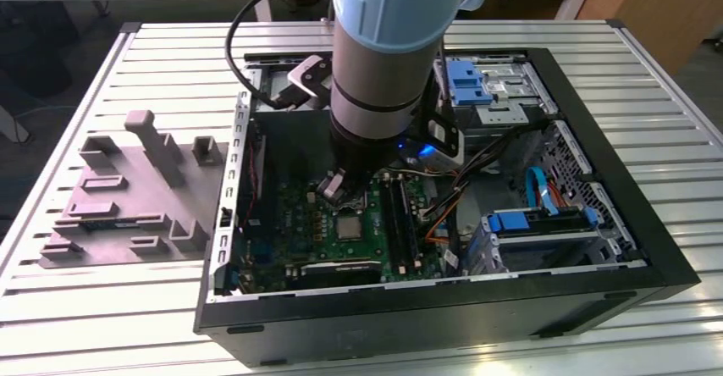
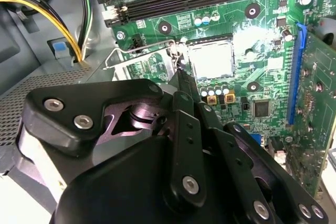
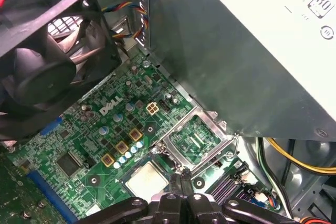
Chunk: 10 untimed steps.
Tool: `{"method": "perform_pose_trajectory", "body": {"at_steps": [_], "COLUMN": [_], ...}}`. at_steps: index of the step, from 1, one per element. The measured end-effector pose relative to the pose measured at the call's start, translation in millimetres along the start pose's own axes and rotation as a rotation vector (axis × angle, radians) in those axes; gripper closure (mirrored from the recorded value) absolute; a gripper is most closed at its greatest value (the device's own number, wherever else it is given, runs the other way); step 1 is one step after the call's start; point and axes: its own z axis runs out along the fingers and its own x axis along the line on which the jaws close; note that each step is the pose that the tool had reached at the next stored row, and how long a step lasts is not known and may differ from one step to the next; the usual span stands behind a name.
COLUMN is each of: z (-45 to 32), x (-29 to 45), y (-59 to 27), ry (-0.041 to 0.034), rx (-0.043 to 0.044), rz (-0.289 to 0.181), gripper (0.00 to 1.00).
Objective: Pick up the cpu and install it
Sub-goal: 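Close the cpu cover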
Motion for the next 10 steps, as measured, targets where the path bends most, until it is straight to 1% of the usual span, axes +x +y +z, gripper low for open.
{"method": "perform_pose_trajectory", "body": {"at_steps": [10], "z": [0.2], "x": [0.0], "y": [0.0], "ry": [-0.0007], "rx": [0.0006], "rz": [-0.001], "gripper": [0.89]}}
